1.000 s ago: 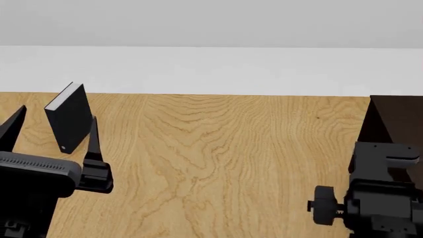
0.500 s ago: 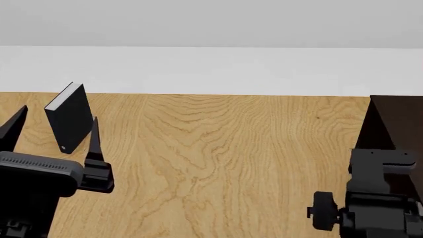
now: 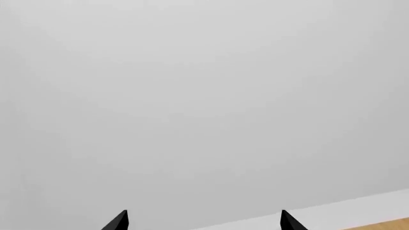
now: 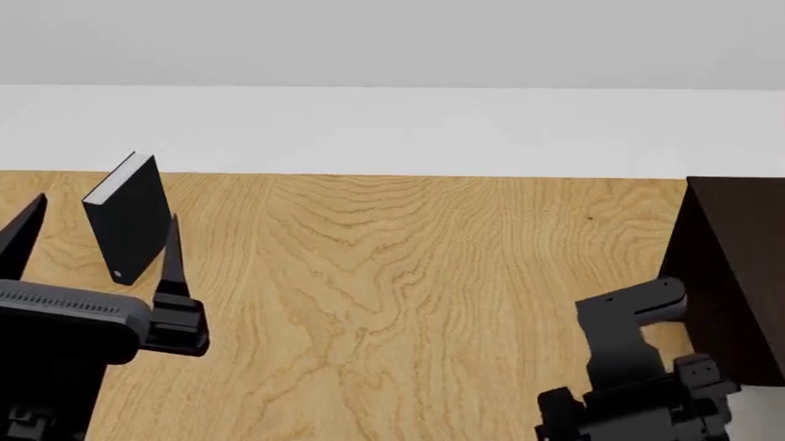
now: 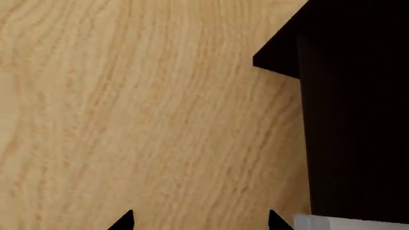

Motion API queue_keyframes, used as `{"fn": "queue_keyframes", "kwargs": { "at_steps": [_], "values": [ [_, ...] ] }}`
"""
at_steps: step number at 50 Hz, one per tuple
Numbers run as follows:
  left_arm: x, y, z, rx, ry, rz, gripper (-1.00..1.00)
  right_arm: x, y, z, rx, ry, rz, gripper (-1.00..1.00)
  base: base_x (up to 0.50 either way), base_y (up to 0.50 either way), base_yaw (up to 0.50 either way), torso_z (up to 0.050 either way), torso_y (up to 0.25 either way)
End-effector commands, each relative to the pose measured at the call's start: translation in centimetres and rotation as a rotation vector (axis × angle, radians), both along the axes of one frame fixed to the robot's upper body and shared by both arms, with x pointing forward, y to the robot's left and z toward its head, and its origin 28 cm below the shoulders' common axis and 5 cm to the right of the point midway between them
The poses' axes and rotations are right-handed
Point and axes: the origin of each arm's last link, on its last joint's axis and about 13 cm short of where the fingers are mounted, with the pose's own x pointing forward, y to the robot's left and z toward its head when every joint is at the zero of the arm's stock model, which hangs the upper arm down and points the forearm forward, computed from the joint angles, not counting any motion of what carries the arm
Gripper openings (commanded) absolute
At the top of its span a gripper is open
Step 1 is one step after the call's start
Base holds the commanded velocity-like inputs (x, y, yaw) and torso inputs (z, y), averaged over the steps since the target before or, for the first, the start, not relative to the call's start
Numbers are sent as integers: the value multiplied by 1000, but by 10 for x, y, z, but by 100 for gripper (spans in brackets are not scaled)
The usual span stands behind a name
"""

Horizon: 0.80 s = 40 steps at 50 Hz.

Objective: Pick up the book on the right and place it on the cabinet shelf.

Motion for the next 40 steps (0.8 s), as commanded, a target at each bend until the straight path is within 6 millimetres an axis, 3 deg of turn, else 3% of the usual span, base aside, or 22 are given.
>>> {"fn": "queue_keyframes", "kwargs": {
  "at_steps": [1,27,36,40],
  "values": [
    [-1,0,2,-3,-3,1,100,3,10,-1,1,6,115,100,0,0,0,0,0],
    [0,1,1,-10,0,1,100,19,43,13,143,-207,162,100,0,0,0,0,0],
    [1,1,0,-9,2,2,100,-3,53,15,188,-313,171,100,0,0,0,0,0],
    [1,1,0,-15,-4,10,100,-19,55,27,271,-452,146,100,0,0,0,0,0]
  ]
}}
